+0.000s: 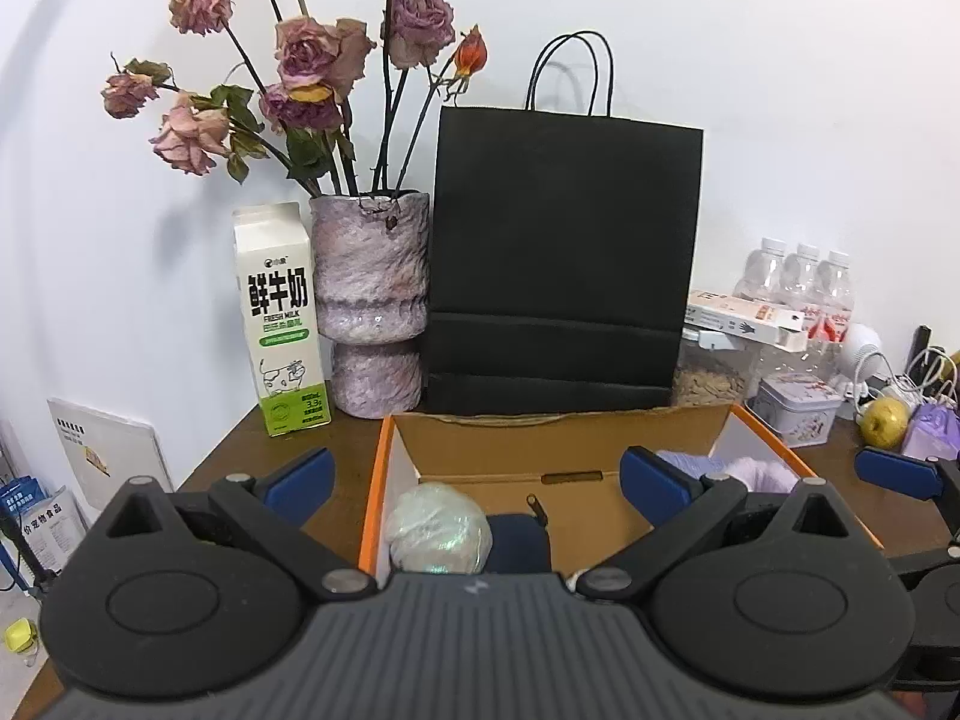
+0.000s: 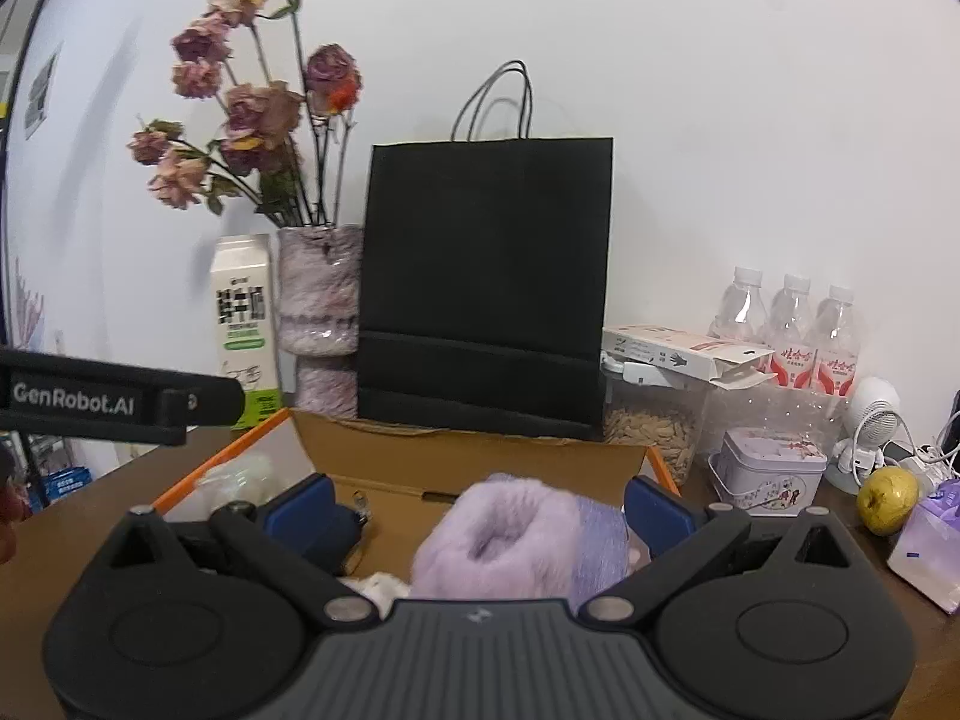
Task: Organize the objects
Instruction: 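Lower both items into the box and open both grippers, then raise both grippers and move them back toward the black cable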
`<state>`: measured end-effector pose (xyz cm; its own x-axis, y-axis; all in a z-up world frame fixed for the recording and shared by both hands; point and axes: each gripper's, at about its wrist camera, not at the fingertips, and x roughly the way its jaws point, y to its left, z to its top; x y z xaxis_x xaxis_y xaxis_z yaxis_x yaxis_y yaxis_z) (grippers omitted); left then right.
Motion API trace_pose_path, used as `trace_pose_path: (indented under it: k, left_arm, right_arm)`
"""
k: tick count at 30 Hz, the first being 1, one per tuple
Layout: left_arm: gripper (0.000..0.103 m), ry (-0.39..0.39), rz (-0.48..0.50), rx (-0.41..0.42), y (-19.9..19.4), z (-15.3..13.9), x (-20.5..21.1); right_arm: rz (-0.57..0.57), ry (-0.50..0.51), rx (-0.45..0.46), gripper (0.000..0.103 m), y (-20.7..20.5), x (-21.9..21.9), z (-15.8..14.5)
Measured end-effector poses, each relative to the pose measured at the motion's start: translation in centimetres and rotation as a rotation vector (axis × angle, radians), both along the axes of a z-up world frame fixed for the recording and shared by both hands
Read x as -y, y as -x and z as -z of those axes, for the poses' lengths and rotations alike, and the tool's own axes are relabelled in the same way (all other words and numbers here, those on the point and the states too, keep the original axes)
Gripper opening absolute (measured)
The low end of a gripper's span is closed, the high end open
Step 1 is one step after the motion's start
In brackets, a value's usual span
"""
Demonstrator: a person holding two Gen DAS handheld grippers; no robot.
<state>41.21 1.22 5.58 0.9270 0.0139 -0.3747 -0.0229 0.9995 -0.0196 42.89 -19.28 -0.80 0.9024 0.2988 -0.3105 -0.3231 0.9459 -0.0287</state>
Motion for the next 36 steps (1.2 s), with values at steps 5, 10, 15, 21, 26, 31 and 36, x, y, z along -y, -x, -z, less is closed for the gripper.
trace_pose_path:
  k: [5, 10, 15, 21, 26, 31, 36]
  left_arm:
    - [0.103, 0.004, 0.014, 0.004, 2.6, -0.3, -0.4]
    - [0.103, -0.006, 0.034, 0.004, 5.2, -0.4, -0.4]
    - [0.103, -0.02, 0.049, 0.003, 7.7, -0.6, -0.5]
    - [0.103, 0.003, 0.053, -0.009, 11.8, 0.0, -1.8]
    - [0.103, -0.003, 0.042, -0.043, 14.7, 1.0, -3.2]
    - [0.103, -0.011, 0.029, -0.087, 17.0, 2.2, -4.5]
    - [0.103, -0.035, 0.022, -0.122, 18.8, 3.5, -5.3]
  right_arm:
    - [-0.02, 0.005, 0.001, 0.103, 2.9, 0.0, -0.1]
    - [-0.047, 0.018, 0.002, 0.103, 5.7, -0.2, -0.3]
    - [-0.075, 0.016, -0.002, 0.103, 8.7, -0.4, -0.7]
    - [-0.105, 0.018, -0.018, 0.103, 12.7, -0.2, -0.5]
    - [-0.136, 0.046, -0.054, 0.103, 15.7, -0.4, 0.7]
    - [-0.177, 0.098, -0.114, 0.103, 18.0, -1.2, 2.7]
    - [-0.209, 0.139, -0.159, 0.1, 19.2, -1.8, 4.4]
